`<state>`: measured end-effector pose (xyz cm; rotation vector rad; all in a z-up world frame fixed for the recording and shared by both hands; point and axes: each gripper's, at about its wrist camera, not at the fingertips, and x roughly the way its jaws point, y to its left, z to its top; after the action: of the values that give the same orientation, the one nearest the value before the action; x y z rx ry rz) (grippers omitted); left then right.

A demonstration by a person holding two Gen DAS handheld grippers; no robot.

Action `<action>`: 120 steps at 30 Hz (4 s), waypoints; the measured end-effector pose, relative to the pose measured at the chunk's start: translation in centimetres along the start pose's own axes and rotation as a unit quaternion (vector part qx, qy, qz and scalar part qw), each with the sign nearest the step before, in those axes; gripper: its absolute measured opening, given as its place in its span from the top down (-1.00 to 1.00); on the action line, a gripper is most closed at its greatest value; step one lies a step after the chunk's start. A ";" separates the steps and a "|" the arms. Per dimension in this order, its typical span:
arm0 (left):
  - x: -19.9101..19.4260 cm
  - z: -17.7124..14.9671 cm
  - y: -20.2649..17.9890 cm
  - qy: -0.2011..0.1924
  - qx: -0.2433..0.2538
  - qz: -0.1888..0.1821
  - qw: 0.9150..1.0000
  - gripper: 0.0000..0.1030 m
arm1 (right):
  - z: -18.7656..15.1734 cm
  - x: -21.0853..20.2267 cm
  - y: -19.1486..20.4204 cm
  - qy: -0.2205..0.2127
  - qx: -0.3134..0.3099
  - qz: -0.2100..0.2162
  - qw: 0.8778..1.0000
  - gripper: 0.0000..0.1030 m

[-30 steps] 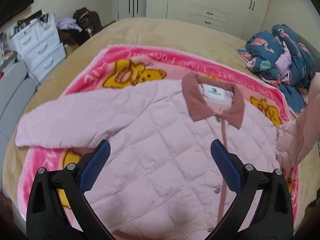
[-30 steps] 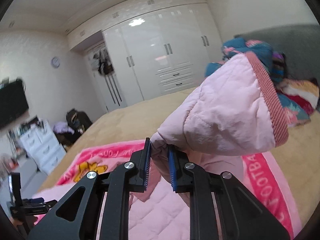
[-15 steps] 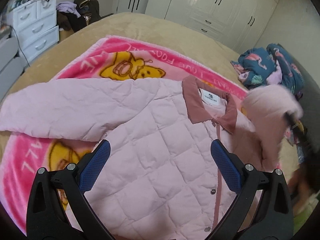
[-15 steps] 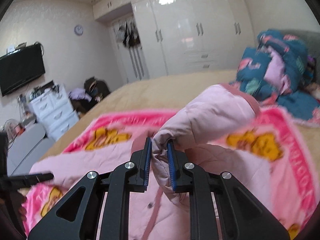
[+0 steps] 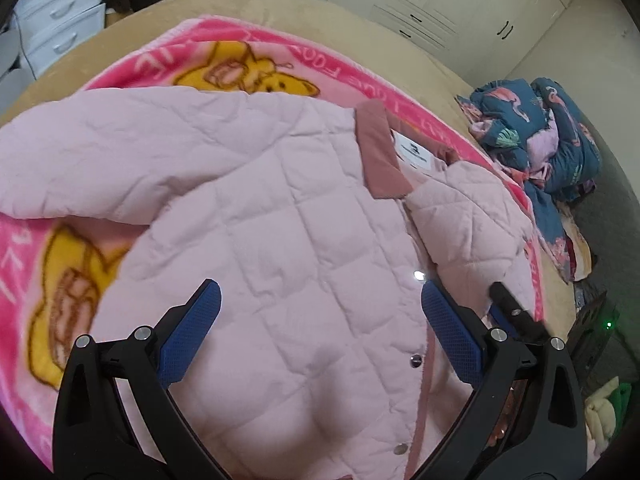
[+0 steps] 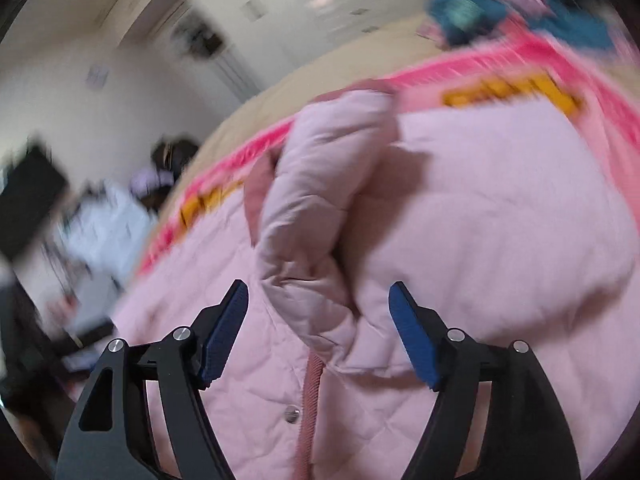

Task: Fold large clothes
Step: 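Lift the held sleeve with the right gripper and fold it across the jacket front, then grasp the jacket front edge with the left gripper and fold it over, then move the left gripper to the other sleeve cuff and grasp it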

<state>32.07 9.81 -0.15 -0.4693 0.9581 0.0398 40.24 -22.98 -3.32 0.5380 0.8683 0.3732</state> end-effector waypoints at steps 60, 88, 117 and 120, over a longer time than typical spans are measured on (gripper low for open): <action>0.5 3.4 -3.0 -0.099 0.056 -0.002 0.993 0.66 | -1.1 -8.7 -3.6 -0.005 -0.133 -0.117 0.984 -0.09; 1.0 0.1 3.7 -0.065 0.026 0.067 0.995 -0.73 | 0.2 -3.3 -0.4 0.020 -0.127 -0.122 0.984 -0.69; -5.1 1.4 19.0 -0.114 -0.099 0.136 0.979 -0.82 | -4.1 0.9 19.9 0.021 -0.262 -0.012 0.965 -0.89; -5.4 1.3 20.3 -0.117 -0.113 0.142 0.976 -0.82 | -5.0 2.5 21.9 0.034 -0.276 -0.001 0.961 -0.89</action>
<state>25.11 29.53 -2.66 -0.5196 0.7854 0.4580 35.69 -2.61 5.26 0.0070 0.7857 0.6091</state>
